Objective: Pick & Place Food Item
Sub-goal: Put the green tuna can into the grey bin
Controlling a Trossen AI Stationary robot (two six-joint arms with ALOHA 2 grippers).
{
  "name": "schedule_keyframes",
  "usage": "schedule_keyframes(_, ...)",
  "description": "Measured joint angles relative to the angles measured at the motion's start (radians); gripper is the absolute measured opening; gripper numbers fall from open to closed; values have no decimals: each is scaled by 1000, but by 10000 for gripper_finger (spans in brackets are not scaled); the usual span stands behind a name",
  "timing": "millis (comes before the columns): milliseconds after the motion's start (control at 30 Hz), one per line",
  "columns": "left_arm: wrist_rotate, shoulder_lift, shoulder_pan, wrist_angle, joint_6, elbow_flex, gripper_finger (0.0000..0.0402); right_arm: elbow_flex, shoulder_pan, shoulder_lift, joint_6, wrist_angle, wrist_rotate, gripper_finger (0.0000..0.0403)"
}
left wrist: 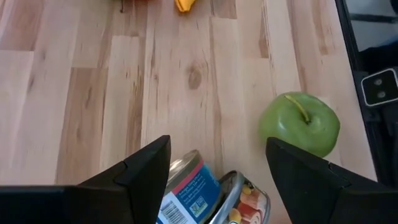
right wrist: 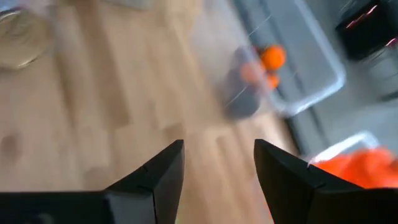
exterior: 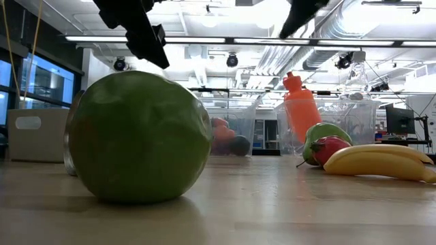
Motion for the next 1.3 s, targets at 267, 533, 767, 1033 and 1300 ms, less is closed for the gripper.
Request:
schedule_keyframes(267,0,0,0,28,22,0,255,0,204,-4,337,-402,-21,167)
schedule_keyframes(533,4,0,2,159,53,0,255,-10,383,-4,599,-510,-31,151)
schedule_keyframes(767,0,-1,3,260,209,0,255,-10,504,-4,746,-476,30,149)
schedule_keyframes(1033,0,-1,7,260,315,0,255,-10,585,17,736,-152,415,148)
schedule_keyframes(1300,0,-1,24,323,208,0,255,-9,587,100,656,104,327,148)
